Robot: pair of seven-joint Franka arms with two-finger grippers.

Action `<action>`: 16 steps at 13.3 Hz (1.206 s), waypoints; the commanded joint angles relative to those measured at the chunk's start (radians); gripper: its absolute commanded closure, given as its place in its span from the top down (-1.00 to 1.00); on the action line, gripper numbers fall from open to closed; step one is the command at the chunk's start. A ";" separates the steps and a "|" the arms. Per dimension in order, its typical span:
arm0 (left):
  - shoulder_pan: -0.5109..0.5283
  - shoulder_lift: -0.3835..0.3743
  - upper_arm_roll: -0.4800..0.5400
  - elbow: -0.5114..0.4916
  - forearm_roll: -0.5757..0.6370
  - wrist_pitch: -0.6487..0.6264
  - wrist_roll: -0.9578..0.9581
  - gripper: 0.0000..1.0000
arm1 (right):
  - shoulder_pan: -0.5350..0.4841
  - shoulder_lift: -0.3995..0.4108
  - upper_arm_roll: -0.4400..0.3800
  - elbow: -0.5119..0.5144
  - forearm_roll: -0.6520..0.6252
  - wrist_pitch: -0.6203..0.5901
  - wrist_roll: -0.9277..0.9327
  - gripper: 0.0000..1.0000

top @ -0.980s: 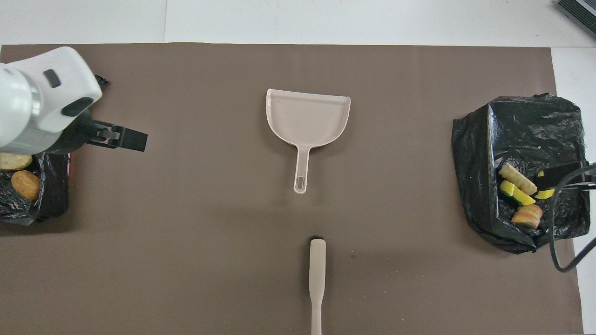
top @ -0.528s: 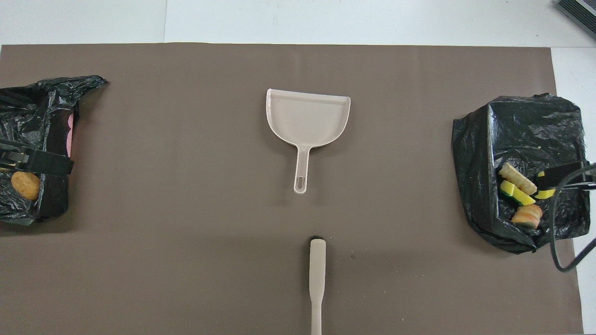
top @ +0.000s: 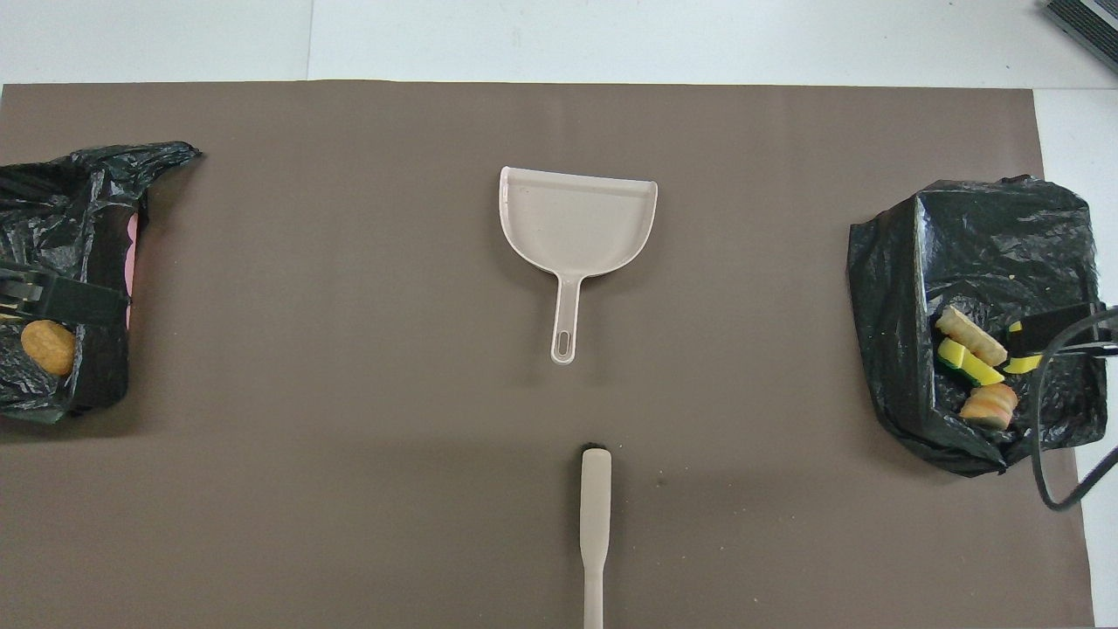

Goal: Sweep and dump trash in bin

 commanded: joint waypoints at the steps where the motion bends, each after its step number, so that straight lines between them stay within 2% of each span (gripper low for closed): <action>1: 0.024 -0.026 -0.009 -0.031 0.001 0.011 0.038 1.00 | -0.013 0.003 0.006 0.008 -0.006 -0.014 -0.027 1.00; 12: 0.009 -0.011 -0.013 -0.009 0.003 0.033 0.032 1.00 | -0.013 0.003 0.006 0.008 -0.006 -0.015 -0.027 1.00; 16: 0.055 -0.011 -0.068 -0.009 0.003 0.026 0.031 1.00 | -0.013 0.003 0.006 0.008 -0.006 -0.015 -0.027 1.00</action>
